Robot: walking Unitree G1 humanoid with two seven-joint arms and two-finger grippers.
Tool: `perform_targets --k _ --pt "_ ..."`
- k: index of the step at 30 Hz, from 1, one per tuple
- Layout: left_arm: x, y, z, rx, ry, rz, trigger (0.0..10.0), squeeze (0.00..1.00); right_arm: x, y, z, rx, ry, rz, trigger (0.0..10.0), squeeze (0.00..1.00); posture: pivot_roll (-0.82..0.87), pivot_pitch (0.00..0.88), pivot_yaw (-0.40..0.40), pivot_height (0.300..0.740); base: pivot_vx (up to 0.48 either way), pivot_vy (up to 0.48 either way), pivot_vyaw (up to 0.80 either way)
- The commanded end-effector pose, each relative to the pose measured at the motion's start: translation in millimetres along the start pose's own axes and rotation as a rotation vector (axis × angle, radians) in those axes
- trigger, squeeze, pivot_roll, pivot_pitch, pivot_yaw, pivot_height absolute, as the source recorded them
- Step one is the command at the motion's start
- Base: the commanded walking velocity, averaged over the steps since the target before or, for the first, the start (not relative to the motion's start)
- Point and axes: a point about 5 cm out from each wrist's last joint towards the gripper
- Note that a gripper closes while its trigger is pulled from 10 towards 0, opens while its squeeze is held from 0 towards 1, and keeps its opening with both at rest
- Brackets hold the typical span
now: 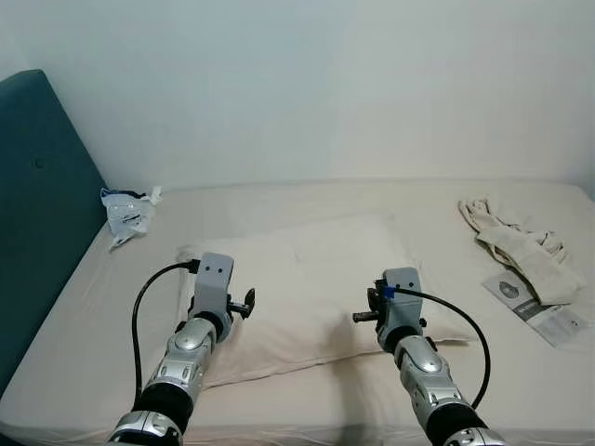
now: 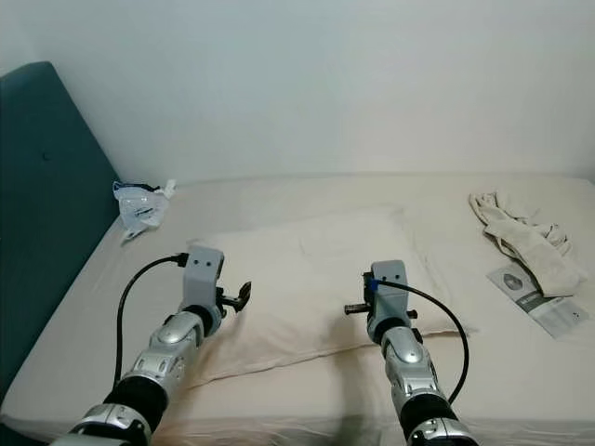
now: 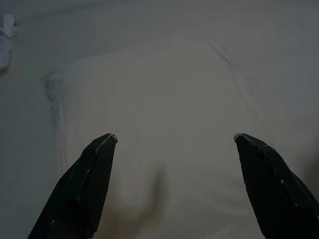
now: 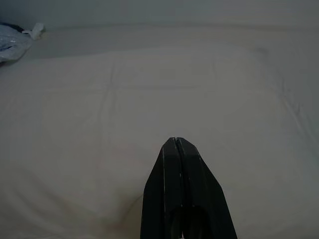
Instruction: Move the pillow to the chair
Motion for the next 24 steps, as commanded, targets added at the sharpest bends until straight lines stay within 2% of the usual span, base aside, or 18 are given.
perform_targets --k 1,10,14,18,24 --pt "-1.4 8.8 0.0 0.025 0.011 0.025 10.0 0.0 7.1 -1.3 -3.6 0.002 -0.015 0.002 10.0 0.0 -0.1 0.029 0.041 0.715 0.0 0.0 0.0" --pt "1.2 14.2 -0.4 0.048 -0.004 0.056 10.0 0.0 15.2 -4.0 -6.8 0.034 -0.031 0.026 10.0 0.0 -0.1 0.036 0.027 0.68 0.0 0.0 0.0" --pt "-6.6 17.6 4.3 0.026 0.008 -0.022 10.0 0.0 18.4 -5.0 -7.5 0.051 -0.043 0.042 10.0 0.0 -0.1 0.044 0.023 0.661 0.0 0.0 0.0" --pt "-12.6 22.4 7.6 0.045 0.028 0.017 10.0 0.0 14.3 -1.9 -6.9 0.08 -0.015 0.057 10.0 0.0 -0.1 0.052 0.02 0.661 0.0 0.0 0.0" --pt "-11.6 24.7 8.5 0.062 0.013 0.01 10.0 0.0 14.8 -3.9 -5.2 0.073 -0.032 0.049 10.0 0.0 -0.09 0.088 0.002 0.646 0.0 0.0 0.0"
Point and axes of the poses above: a point about 5 cm out from each wrist's last joint towards the gripper, its own z axis pointing back from the gripper into the wrist, its own x axis along the axis of the wrist's last joint, y = z × x, and after that the axes turned 1 degree about -z, right-handed
